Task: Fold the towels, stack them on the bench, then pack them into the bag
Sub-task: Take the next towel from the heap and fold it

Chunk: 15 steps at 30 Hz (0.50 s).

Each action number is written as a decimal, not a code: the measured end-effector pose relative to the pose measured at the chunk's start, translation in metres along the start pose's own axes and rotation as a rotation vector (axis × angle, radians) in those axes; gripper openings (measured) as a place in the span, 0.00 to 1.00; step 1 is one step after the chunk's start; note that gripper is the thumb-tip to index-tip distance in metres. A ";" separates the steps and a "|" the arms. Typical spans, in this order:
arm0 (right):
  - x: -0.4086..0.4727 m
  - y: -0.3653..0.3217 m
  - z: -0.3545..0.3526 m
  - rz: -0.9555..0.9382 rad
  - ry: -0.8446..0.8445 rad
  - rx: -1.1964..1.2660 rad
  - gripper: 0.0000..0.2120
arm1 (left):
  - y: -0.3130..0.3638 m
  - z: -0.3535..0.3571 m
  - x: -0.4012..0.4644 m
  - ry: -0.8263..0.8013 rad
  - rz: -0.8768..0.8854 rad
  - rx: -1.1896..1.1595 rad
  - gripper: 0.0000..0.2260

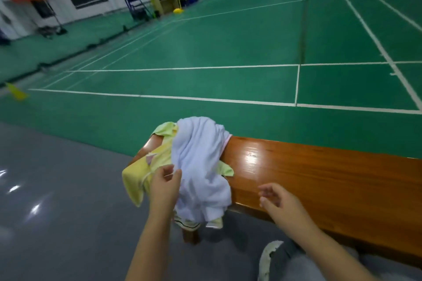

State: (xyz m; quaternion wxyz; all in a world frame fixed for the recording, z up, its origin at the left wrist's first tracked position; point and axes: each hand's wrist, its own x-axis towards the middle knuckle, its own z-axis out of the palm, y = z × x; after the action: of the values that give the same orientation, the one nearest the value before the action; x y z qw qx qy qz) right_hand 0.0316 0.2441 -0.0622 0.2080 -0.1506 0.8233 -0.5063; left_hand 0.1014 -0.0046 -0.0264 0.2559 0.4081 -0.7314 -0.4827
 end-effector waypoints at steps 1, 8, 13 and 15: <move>0.002 -0.003 0.006 -0.010 -0.018 0.011 0.09 | -0.009 -0.003 0.007 0.030 -0.018 0.082 0.14; 0.008 -0.011 0.024 -0.018 -0.047 0.045 0.09 | -0.060 0.007 0.020 -0.095 -0.213 0.104 0.12; 0.013 -0.021 0.022 -0.034 -0.052 0.073 0.08 | -0.043 -0.009 0.016 -0.058 -0.164 0.070 0.12; 0.014 -0.027 0.023 -0.059 -0.063 0.085 0.08 | -0.029 -0.019 0.015 -0.069 -0.123 0.017 0.14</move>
State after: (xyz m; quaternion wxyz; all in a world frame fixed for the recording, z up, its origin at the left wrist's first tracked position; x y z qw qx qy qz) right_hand 0.0320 0.2085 -0.0501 0.2251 -0.1820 0.7891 -0.5418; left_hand 0.1181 -0.0328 -0.0456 0.1971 0.4376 -0.7175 -0.5048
